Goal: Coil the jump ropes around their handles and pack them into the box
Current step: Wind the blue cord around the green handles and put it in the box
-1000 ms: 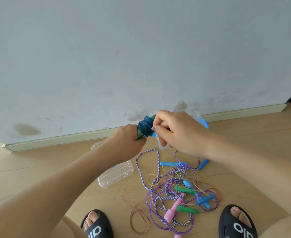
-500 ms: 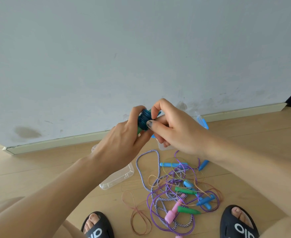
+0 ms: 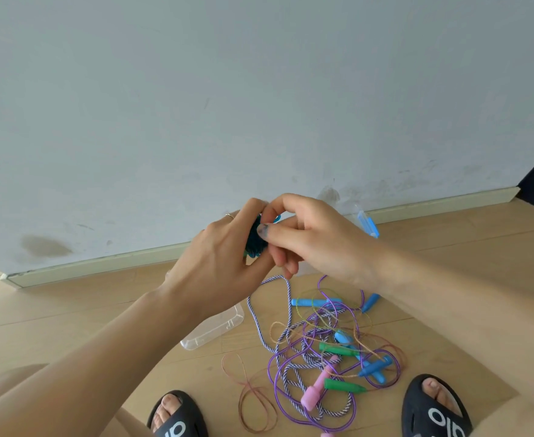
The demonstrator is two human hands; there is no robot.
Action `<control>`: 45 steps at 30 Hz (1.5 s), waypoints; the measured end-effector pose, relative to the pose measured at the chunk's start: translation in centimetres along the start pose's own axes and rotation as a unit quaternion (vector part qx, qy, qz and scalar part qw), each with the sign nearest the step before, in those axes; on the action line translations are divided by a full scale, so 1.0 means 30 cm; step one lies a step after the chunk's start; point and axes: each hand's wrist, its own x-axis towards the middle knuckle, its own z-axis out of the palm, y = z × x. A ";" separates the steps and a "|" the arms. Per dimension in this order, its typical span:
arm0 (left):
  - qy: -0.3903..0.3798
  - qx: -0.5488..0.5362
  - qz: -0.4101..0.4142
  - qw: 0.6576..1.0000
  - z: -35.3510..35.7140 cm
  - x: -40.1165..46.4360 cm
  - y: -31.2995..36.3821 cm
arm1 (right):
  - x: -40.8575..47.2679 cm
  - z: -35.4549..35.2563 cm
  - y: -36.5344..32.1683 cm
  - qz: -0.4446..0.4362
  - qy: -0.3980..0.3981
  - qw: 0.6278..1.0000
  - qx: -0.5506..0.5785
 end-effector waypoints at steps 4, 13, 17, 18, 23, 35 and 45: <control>-0.012 -0.024 -0.008 1.000 -0.015 0.002 -0.018 | -0.004 -0.003 -0.011 0.031 -0.016 0.990 0.137; -0.001 -0.103 -0.052 0.993 -0.028 0.009 -0.024 | -0.028 -0.012 -0.005 0.030 -0.077 0.939 0.334; 0.011 -0.130 -0.075 0.989 -0.013 0.009 -0.003 | -0.032 0.009 0.004 0.029 -0.021 0.933 0.358; 0.019 -0.148 -0.087 0.985 -0.010 0.010 0.004 | -0.035 0.009 -0.001 0.029 -0.021 0.926 0.375; 0.023 -0.182 -0.129 0.975 0.005 0.012 0.016 | -0.046 0.003 -0.013 0.050 -0.054 0.872 0.484; -0.005 -0.197 -0.142 0.970 0.059 0.021 0.057 | -0.024 0.002 0.025 -0.007 0.099 0.973 0.210; 0.065 -0.315 -0.211 0.923 0.061 0.066 0.035 | -0.012 -0.008 0.058 0.026 0.163 0.961 0.219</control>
